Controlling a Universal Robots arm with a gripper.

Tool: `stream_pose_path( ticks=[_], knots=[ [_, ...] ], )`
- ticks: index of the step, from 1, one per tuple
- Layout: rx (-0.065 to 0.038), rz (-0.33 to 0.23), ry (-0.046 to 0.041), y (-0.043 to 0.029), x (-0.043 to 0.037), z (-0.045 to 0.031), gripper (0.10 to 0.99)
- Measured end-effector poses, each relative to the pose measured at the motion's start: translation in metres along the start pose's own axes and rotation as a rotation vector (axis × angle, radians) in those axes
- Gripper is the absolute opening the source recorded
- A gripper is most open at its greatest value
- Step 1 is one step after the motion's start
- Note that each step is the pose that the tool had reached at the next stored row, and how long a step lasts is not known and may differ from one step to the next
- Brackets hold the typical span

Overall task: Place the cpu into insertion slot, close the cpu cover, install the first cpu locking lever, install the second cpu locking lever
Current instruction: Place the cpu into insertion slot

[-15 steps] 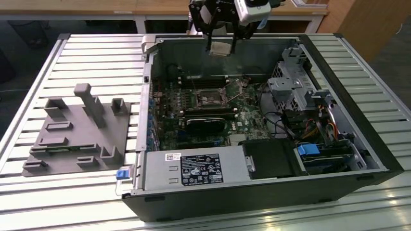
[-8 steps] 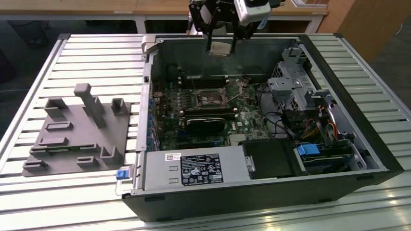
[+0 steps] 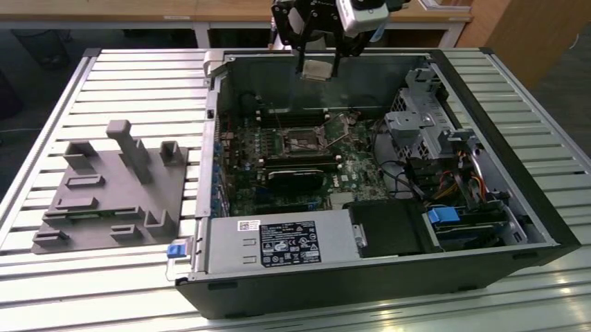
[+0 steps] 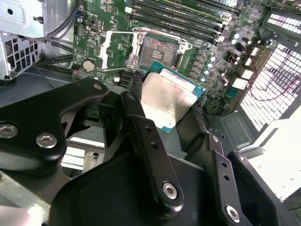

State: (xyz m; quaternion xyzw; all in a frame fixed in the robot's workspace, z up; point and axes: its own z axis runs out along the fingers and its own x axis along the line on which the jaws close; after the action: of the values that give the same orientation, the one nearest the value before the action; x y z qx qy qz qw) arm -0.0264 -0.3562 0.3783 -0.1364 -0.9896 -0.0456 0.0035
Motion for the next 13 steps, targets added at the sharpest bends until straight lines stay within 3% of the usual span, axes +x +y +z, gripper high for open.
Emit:
stream_pose_path(
  ticks=[13],
  knots=[
    [0.001, 0.053, -0.0052, 0.0000, 0.0000, 0.0006, 0.541]
  ],
)
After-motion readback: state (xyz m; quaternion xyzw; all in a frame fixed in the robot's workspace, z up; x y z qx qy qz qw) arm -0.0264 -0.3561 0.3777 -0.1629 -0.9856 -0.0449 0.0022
